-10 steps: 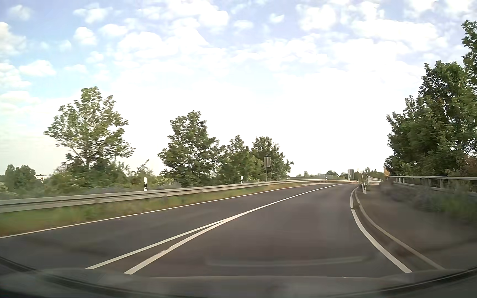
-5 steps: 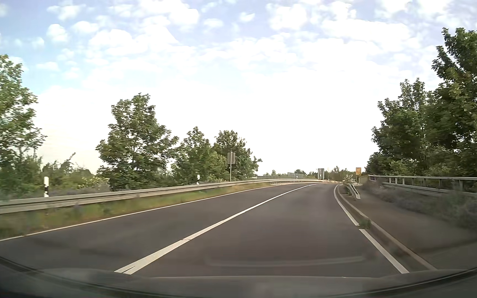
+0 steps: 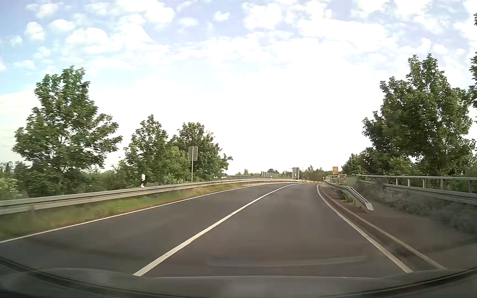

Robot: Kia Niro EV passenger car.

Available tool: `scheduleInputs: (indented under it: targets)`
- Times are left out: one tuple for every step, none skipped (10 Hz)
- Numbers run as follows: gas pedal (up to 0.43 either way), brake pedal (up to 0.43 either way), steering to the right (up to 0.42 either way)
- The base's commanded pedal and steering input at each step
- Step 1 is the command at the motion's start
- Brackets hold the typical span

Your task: Follow the waypoints while adhering to traffic rules and regulations

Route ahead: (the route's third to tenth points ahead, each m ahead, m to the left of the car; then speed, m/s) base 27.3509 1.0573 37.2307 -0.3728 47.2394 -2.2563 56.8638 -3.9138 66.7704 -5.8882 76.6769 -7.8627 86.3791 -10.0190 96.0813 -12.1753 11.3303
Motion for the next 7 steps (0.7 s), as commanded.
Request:
scheduleInputs:
  targets:
    - [0.311, 0.024, 0.058]
    - [0.311, 0.024, 0.053]
    - [0.311, 0.024, 0.05]
    - [0.311, 0.024, 0.045]
    - [0.311, 0.024, 0.041]
    - [0.311, 0.024, 0.04]
    - [0.311, 0.024, 0.036]
